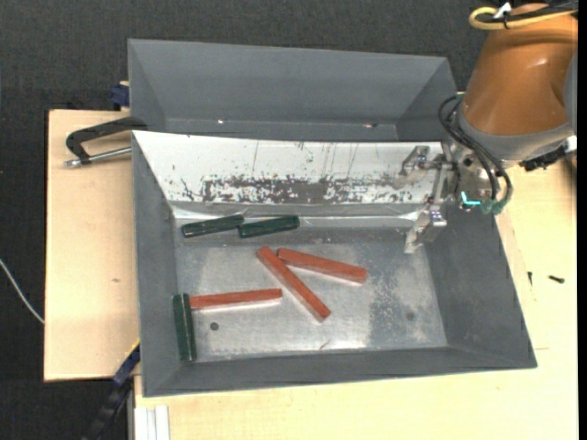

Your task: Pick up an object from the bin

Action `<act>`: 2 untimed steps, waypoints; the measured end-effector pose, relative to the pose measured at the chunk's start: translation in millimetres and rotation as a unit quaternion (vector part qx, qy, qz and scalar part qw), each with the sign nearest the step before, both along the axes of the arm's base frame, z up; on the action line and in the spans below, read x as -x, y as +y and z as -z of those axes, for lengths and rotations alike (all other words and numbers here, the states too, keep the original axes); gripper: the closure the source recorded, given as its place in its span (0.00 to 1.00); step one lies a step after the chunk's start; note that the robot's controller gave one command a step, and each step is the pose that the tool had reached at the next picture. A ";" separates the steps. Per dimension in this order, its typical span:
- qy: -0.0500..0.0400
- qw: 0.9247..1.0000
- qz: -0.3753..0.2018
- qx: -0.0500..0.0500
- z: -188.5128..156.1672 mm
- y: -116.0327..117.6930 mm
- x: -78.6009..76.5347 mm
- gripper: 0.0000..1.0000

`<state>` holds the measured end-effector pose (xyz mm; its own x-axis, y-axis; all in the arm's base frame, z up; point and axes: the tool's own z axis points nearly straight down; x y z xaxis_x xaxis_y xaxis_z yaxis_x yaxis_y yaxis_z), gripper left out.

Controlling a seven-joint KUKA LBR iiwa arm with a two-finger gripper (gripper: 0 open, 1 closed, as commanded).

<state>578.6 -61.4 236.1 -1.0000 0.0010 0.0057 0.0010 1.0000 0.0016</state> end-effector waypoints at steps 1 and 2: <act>-0.004 1.000 -0.001 0.001 -4.2 0.1 -1.5 0.00; -0.006 0.999 -0.033 0.001 39.5 16.4 2.0 0.00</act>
Offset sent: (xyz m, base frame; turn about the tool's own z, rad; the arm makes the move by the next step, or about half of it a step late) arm -0.0123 0.0466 -0.1222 -0.1818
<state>576.6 -44.9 196.5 -0.9979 -0.0644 -0.0072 -0.0644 0.9979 -0.0005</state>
